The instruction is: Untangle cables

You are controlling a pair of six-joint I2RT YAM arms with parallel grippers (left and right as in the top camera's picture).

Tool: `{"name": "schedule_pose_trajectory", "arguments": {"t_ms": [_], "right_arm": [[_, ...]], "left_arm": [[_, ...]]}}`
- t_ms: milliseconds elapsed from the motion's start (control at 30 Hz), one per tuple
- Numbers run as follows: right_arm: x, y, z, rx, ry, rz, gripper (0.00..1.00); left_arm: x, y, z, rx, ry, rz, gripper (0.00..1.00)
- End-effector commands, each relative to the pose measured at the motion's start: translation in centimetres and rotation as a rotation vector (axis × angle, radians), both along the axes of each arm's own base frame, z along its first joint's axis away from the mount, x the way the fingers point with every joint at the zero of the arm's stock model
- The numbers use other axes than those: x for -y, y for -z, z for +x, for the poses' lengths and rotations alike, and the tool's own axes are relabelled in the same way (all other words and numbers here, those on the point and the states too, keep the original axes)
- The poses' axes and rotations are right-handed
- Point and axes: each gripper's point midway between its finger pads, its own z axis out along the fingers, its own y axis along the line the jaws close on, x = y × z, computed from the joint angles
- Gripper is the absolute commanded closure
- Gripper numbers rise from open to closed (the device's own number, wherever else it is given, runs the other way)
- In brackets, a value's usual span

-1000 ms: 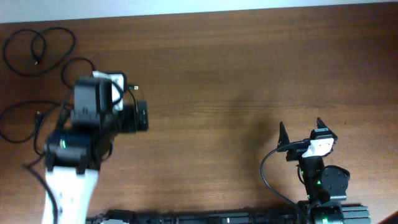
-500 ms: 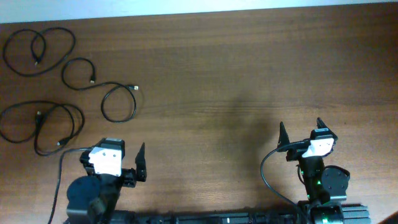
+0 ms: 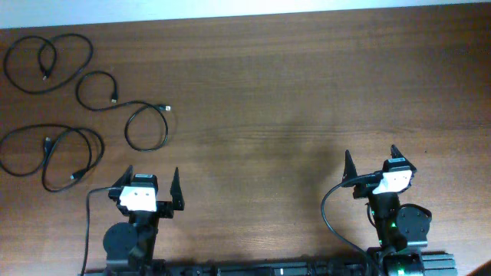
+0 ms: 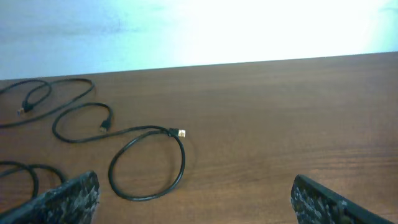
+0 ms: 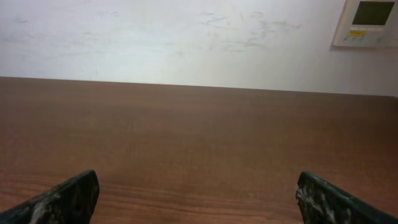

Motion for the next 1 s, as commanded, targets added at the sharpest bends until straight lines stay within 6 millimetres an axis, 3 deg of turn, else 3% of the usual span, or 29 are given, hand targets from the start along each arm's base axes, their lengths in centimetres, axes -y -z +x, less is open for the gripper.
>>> {"name": "schedule_pose_trajectory", "arguments": {"t_ms": [0, 133, 267, 467, 800, 967], "right_arm": [[0.1, 0.3, 0.0, -0.005, 0.004, 0.001, 0.02], [0.1, 0.3, 0.0, -0.006, 0.004, 0.001, 0.02], [0.1, 0.3, 0.0, -0.006, 0.004, 0.001, 0.02], [0.1, 0.3, 0.0, -0.006, 0.004, 0.001, 0.02], [0.1, 0.3, 0.0, -0.006, 0.004, 0.001, 0.02], [0.1, 0.3, 0.0, -0.006, 0.004, 0.001, 0.02]], "left_arm": [[-0.2, 0.4, 0.9, 0.064, -0.006, 0.014, 0.01], [0.1, 0.9, 1.7, 0.136, 0.005, 0.010, 0.01], [0.1, -0.2, 1.7, 0.180, 0.003, 0.008, 0.01], [-0.8, 1.5, 1.7, 0.108, -0.062, -0.034, 0.01], [-0.8, 1.6, 1.7, 0.106, -0.064, -0.033, 0.01], [-1.9, 1.5, 1.7, 0.112, -0.139, -0.104, 0.01]]}}
